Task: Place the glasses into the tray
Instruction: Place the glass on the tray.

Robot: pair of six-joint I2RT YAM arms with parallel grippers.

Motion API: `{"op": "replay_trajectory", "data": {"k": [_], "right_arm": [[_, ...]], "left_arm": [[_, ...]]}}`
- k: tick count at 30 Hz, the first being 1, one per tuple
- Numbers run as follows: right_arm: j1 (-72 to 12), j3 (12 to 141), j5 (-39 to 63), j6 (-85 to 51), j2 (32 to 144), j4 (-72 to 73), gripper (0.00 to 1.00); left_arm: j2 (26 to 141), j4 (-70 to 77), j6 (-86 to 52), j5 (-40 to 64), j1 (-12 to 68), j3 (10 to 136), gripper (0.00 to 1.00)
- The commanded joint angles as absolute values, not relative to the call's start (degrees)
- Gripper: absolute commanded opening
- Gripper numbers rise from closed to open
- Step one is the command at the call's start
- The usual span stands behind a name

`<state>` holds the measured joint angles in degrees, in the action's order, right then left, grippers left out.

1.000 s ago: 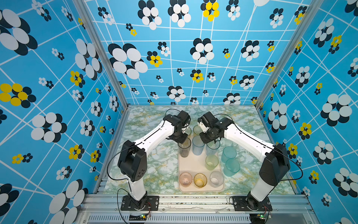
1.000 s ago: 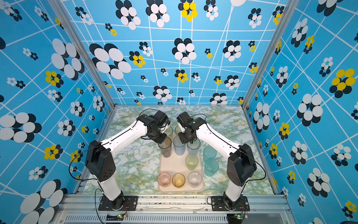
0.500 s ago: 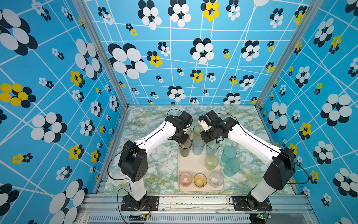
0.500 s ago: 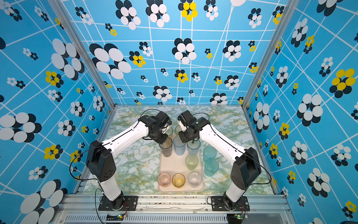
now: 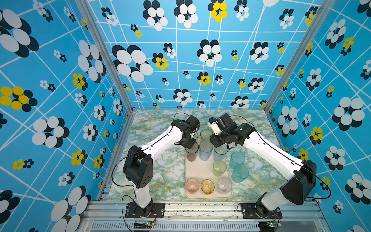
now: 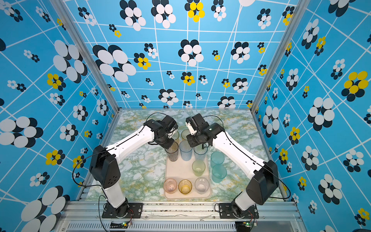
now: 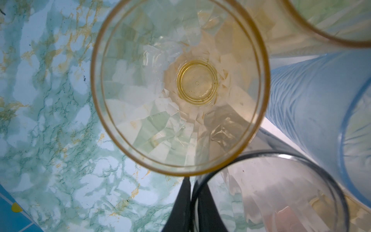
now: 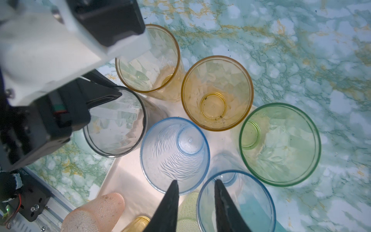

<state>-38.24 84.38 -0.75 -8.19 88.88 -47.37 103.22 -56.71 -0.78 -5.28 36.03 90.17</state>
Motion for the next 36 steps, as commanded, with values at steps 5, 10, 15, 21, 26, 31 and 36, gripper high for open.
{"op": "replay_trajectory", "data": {"k": [5, 10, 15, 21, 26, 31, 36], "right_arm": [[-38.7, 82.8, -2.0, -8.8, 86.0, -47.5, 0.37], [-38.7, 82.7, -2.4, -8.9, 85.5, -47.8, 0.38], [-38.7, 82.5, -2.9, -9.1, 84.7, -47.9, 0.4], [-38.0, 81.3, -4.0, -9.8, 82.3, -47.6, 0.44], [-37.1, 79.8, -4.6, -10.4, 80.6, -47.9, 0.45], [-35.7, 78.0, -5.4, -11.2, 78.1, -48.2, 0.46], [-33.2, 75.9, -6.2, -12.0, 75.2, -49.1, 0.46]], "left_arm": [[104.5, -57.1, -0.5, -5.8, 36.2, 89.8, 0.16], [104.0, -57.6, -0.5, -4.8, 36.2, 89.8, 0.17], [102.7, -58.2, -0.7, -3.9, 36.2, 89.6, 0.2], [101.2, -58.3, -0.7, -3.6, 36.1, 89.6, 0.22], [99.7, -57.6, -1.0, -4.1, 36.0, 89.6, 0.23], [97.1, -57.1, -1.1, -4.8, 36.0, 89.2, 0.23], [92.8, -56.2, -1.6, -5.2, 35.7, 87.5, 0.22]]}}
